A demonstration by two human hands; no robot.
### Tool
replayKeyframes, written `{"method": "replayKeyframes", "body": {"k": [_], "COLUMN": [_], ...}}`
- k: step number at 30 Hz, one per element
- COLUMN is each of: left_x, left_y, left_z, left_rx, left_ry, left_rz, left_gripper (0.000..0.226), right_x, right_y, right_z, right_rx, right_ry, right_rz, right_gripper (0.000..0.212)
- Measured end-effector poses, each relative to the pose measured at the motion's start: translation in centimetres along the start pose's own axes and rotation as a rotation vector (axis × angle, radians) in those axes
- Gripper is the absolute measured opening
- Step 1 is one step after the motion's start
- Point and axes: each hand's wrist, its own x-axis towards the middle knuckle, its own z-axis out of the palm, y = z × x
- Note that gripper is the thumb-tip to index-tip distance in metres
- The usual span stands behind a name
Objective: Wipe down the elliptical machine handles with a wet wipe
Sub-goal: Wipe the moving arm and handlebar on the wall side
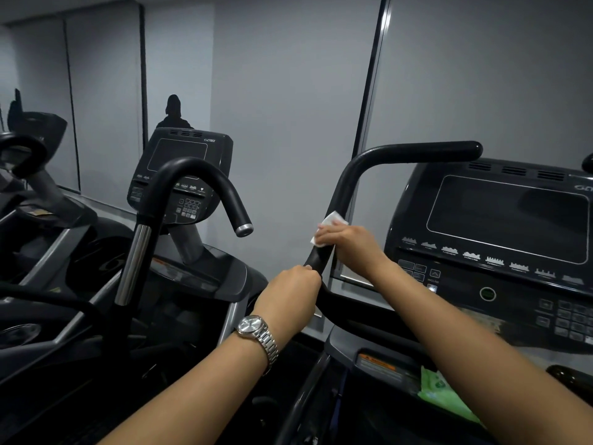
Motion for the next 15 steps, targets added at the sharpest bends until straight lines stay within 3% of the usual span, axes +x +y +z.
{"method": "replayKeyframes", "body": {"k": [3,5,9,15], "left_x": [0.1,0.2,0.5,0.4], "left_y": [-0.2,-0.4,-0.7,-0.4], "left_z": [0.4,0.7,1.0,0.8], "left_rx": [-0.002,-0.014,-0.037,-0.035], "left_ry": [-0.004,-0.01,-0.024,-0.047], "left_rz": [0.007,0.003,-0.023,-0.017], "left_gripper": [0.015,0.014,0.014,0.02], "right_x": [0.2,-1.0,-2.7,0.0], "right_y": [-1.9,-3.3,-2.3,-3.8], "right_z": [1.1,2.2,2.7,3.3], "right_rx": [-0.017,-0.014,0.155,0.386], "right_ry": [0.187,0.221,0.249,0.556], "right_rz": [0.13,0.138,0.103,0.483], "right_gripper": [0.039,0.034,0.042,0.04]}}
